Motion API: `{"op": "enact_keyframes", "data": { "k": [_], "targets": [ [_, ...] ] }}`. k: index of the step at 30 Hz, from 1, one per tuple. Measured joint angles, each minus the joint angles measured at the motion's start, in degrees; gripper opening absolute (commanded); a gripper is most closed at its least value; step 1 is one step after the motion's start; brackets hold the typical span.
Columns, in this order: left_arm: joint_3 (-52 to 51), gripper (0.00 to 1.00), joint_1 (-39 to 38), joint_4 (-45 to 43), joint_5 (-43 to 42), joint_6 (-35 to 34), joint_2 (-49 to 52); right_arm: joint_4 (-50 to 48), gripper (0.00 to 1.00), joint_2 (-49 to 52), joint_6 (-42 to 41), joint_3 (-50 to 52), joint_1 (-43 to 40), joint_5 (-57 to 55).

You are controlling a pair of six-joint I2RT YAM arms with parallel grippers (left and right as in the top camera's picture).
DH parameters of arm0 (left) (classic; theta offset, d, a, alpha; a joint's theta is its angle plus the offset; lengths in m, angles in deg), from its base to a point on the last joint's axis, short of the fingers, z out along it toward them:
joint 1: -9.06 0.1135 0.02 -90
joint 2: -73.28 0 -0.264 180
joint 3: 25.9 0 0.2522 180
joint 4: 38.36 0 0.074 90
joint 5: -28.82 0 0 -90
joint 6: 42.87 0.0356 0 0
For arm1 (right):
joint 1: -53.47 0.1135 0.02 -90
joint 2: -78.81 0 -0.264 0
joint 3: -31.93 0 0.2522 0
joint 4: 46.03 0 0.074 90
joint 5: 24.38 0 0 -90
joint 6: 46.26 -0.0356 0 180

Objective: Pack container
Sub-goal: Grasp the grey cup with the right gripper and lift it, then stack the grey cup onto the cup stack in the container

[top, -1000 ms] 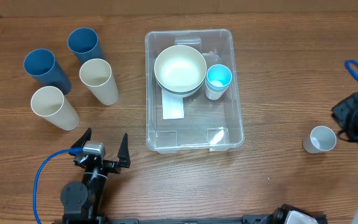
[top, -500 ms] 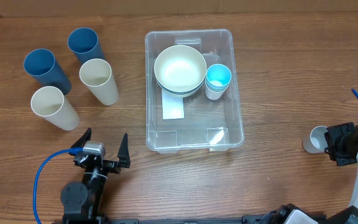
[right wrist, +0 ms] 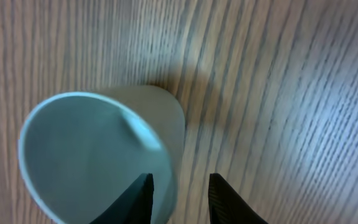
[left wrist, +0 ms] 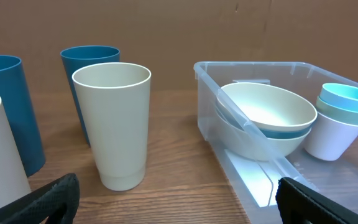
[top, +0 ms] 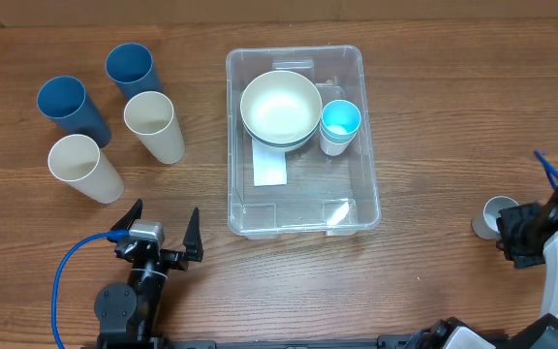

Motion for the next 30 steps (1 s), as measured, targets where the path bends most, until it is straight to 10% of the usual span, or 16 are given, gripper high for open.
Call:
{"op": "enact_keyframes", "data": {
  "k": [6,20,30],
  "targets": [
    [0.0,1.0,0.0,0.0,0.0,0.0,0.0,-5.4,0.04,2.1,-0.3,0.4,0.0,-0.1],
    [0.0,1.0,0.0,0.0,0.0,0.0,0.0,3.4,0.04,3.8,10.8,-12.4,1.2,14.3],
    [0.0,1.0,0.0,0.0,0.0,0.0,0.0,2.0,0.04,1.8,13.1,-38.4,37.8,7.3]
  ]
}}
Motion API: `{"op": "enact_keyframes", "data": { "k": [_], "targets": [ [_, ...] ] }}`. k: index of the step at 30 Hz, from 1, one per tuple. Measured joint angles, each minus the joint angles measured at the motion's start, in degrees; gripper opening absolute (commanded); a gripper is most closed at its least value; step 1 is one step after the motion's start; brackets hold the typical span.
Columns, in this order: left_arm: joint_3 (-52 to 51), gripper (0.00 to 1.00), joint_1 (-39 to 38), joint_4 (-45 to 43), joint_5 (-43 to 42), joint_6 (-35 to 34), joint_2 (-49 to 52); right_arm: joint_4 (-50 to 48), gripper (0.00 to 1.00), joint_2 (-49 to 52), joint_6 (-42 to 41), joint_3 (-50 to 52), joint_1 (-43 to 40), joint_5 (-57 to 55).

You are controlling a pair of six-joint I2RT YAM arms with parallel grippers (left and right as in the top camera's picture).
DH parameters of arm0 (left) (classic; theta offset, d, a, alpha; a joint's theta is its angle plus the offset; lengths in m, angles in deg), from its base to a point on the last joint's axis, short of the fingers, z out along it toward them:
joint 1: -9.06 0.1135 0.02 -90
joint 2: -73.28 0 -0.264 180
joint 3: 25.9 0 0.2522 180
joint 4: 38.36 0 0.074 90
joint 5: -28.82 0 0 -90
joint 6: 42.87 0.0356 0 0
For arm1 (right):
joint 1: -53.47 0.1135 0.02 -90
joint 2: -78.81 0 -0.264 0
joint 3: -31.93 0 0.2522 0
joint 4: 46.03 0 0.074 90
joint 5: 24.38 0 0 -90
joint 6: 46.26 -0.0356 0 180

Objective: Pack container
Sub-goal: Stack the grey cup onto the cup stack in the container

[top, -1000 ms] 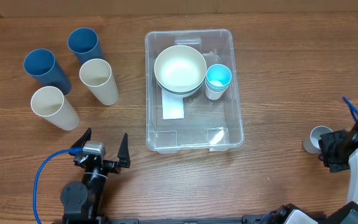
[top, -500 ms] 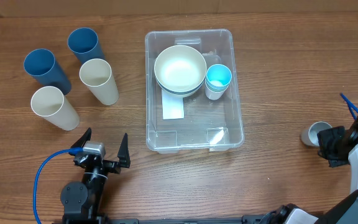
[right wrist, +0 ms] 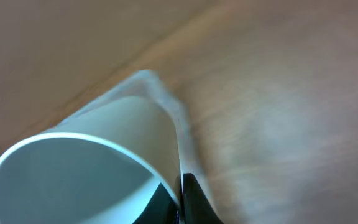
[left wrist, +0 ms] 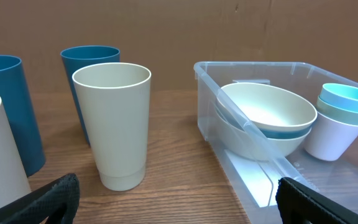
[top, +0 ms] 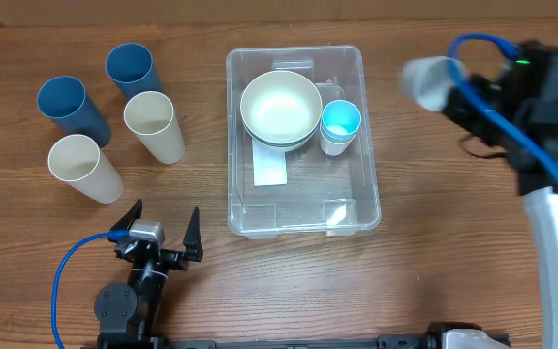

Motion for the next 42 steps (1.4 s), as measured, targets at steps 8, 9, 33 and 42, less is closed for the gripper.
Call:
{"op": "enact_keyframes", "data": {
  "k": [8,9,33,42],
  "targets": [
    [0.0,1.0,0.0,0.0,0.0,0.0,0.0,-2.5,0.04,11.0,-2.5,-0.4,13.8,-11.0],
    [0.0,1.0,0.0,0.0,0.0,0.0,0.0,-2.6,0.04,13.0,-2.6,-0.4,14.0,-11.2],
    [0.0,1.0,0.0,0.0,0.0,0.0,0.0,3.8,0.82,21.0,-2.8,-1.3,14.9,-3.5],
    [0.0,1.0,0.0,0.0,0.0,0.0,0.0,21.4,1.0,16.2,-2.3,-23.8,2.8,-8.5]
  ]
}}
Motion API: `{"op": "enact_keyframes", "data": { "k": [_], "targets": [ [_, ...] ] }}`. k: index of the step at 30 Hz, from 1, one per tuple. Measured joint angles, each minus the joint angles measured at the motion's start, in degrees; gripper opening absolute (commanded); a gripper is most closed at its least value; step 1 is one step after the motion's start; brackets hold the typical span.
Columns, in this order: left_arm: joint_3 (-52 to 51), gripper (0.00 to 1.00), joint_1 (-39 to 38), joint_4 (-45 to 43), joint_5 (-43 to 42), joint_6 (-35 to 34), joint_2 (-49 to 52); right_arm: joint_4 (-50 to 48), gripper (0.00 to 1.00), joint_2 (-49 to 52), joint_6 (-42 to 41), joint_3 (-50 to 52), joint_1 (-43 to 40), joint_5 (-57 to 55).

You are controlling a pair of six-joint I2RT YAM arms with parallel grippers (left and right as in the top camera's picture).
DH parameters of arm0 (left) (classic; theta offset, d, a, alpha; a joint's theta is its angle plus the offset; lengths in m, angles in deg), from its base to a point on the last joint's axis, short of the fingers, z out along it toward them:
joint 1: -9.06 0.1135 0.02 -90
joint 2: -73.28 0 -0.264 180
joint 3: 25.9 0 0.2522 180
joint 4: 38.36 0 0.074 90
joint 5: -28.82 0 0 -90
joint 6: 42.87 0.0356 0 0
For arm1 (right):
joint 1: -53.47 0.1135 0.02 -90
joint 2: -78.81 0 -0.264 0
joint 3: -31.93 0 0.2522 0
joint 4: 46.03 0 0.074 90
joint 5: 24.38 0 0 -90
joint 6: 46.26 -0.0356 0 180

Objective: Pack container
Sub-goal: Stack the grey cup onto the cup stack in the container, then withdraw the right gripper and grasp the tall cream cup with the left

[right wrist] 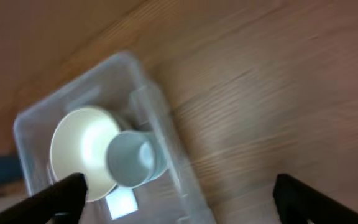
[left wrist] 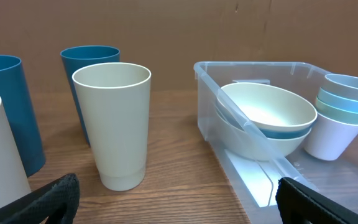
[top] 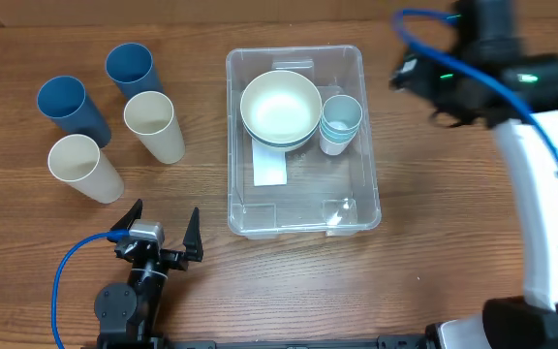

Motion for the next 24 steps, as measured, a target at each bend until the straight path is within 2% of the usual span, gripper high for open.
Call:
{"op": "enact_keyframes", "data": {
  "k": [4,10,20,22,24],
  "targets": [
    [0.0,1.0,0.0,0.0,0.0,0.0,0.0,3.1,1.0,0.4,-0.3,-0.4,-14.1,-1.6],
    [0.0,1.0,0.0,0.0,0.0,0.0,0.0,4.2,1.0,1.2,-0.4,-0.4,-26.8,-4.6],
    [0.1,1.0,0.0,-2.4,0.8,-1.6,0.0,5.4,1.0,1.2,-0.3,-0.4,-28.9,-5.1],
    [2.4,1.0,0.0,2.8,-0.7,-2.6,0.0,5.5,1.0,1.2,-0.3,-0.4,-28.9,-5.0],
    [12.0,1.0,0.0,10.5,-1.0,-3.3,2.6,5.4,1.0,1.2,-0.3,-0.4,-28.9,-5.1]
  ]
}}
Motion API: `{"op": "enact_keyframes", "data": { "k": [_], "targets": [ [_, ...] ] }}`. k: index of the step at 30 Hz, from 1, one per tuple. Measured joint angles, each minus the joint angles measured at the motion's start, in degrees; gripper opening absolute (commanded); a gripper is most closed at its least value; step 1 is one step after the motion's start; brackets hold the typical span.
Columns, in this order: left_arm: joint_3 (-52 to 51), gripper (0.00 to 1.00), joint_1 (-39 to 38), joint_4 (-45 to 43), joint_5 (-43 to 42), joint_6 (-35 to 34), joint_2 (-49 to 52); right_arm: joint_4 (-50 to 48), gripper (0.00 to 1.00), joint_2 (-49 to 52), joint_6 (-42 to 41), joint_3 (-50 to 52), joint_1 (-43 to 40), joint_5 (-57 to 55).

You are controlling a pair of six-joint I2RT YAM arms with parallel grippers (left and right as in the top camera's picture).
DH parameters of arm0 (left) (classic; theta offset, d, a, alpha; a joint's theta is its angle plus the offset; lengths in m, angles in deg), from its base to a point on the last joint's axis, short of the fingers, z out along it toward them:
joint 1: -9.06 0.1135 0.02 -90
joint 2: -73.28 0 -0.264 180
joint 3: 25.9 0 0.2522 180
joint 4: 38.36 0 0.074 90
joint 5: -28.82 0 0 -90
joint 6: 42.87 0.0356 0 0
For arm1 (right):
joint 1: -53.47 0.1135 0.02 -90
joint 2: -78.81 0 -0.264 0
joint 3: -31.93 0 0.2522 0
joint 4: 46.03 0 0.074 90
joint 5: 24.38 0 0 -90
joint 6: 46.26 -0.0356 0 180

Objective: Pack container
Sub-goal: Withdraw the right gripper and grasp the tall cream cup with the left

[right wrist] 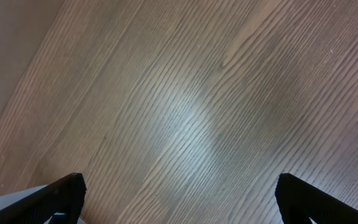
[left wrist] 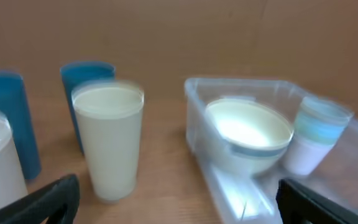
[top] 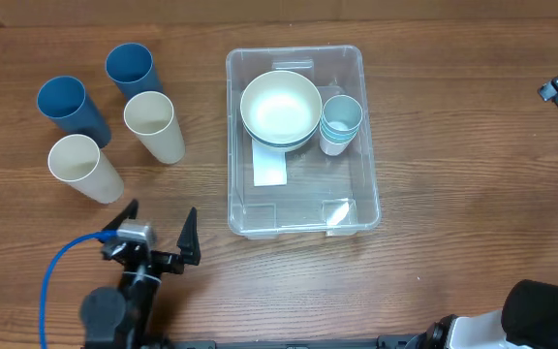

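The clear plastic container (top: pixel 294 50) stands mid-table. In it are stacked cream bowls (top: pixel 281 107) and a stack of small cups (top: pixel 340 123) with a grey-blue one on top. Left of it stand four tall cups: two blue (top: pixel 129 70) (top: pixel 66 105) and two cream (top: pixel 153 124) (top: pixel 80 165). My left gripper (top: pixel 153 254) is open, low at the front left; its blurred view shows a cream cup (left wrist: pixel 107 140), the container (left wrist: pixel 241 84) and the bowls (left wrist: pixel 247 134). My right gripper is open and empty at the far right edge, over bare wood (right wrist: pixel 185 112).
A white label (top: pixel 270 165) lies on the container's floor. A blue cable (top: pixel 61 276) loops by the left arm. The right half of the container's floor holds nothing but the label and a sticker at its front.
My right gripper has gone from beside the container's right rim to the table's far right edge, still open. The left gripper has shifted slightly and its view is now blurred.
First my right gripper stood around a small grey-blue cup on the table at the right. Then it held that cup in the air past the container's far right corner. Later the cup sat atop the small cups in the container, gripper open. Now the gripper is away right.
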Motion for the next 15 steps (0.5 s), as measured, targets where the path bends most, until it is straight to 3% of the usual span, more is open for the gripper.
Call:
{"op": "enact_keyframes", "data": {
  "k": [4,5,9,12,15],
  "targets": [
    [26.8,1.0,0.0,11.5,0.3,-0.6,20.1,0.2,1.0,0.2,0.0,0.0,0.0,0.1],
    [36.6,1.0,0.0,18.2,0.3,-0.5,28.2,0.2,1.0,0.2,0.0,0.0,0.0,0.1],
    [59.7,1.0,0.0,36.0,0.3,0.8,53.0,0.2,1.0,0.2,0.0,0.0,0.0,0.1],
    [69.1,1.0,0.1,41.3,-1.2,1.0,65.6,0.2,1.0,0.2,0.0,0.0,0.0,0.1],
    [70.3,1.0,0.1,40.0,-3.0,1.2,73.0,0.2,1.0,0.2,0.0,0.0,0.0,0.1]
  ]
}}
